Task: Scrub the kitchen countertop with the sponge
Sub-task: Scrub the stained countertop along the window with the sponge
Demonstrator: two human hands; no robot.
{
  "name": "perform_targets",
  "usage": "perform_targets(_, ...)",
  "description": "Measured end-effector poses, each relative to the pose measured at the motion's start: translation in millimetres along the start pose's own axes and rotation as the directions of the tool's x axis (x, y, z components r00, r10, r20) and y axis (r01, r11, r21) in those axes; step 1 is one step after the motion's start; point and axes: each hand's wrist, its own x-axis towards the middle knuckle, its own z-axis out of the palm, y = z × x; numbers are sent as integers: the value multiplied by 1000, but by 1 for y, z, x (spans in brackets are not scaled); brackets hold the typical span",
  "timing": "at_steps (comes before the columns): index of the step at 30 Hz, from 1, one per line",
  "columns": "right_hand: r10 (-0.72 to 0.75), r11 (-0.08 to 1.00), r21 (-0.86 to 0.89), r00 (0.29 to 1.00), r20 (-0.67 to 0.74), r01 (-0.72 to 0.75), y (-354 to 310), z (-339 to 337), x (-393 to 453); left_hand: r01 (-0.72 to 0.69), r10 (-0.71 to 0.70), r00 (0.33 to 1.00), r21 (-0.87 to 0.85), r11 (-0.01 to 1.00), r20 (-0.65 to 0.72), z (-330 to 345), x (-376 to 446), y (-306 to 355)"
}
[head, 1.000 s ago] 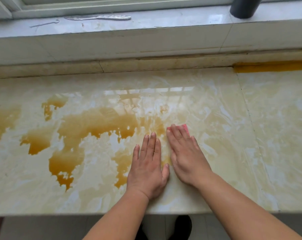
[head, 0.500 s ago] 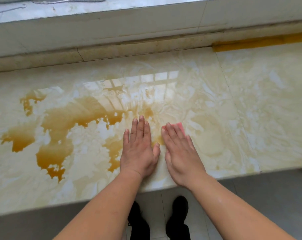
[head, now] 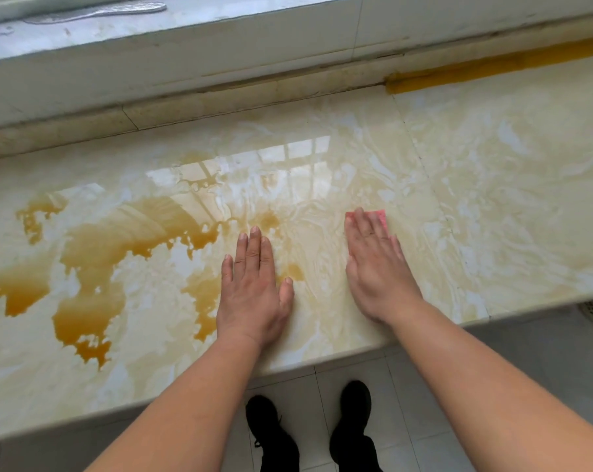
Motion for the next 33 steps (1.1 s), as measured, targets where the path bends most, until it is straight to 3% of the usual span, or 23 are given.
perform_targets(4,-118,992,-53,992,-31,117,38,13,-86,-3,2,1000,-8,1000,-14,0,-1,-1)
perform_targets(8,-54,996,-72,998,-40,51,61,13,-107,5,-5,1000,-8,1000,-15,0,-1,1)
perform_targets(14,16,998,-59,999,-38,-18,22,13,-55,0,0,1000,-12,1000,-20,-1,-2,0)
perform_targets(19,-152,987,-61,988,-20,151,-12,43,-109,-32,29,999,-95,995,-31,-5,-3,-4)
perform_targets(22,-196,978,-69,980,43,199,-32,42,-76,-69,68,998,-112,991,-14,-7,-2,-8)
perform_targets(26,-186,979,-66,977,102,193,-56,33,-29,-106,106,994,-10,994,13,-9,-2,-20)
perform_targets(33,-219,973,-66,974,63,223,-69,72,-112,-68,68,998,14,998,-3,-2,-17,-60)
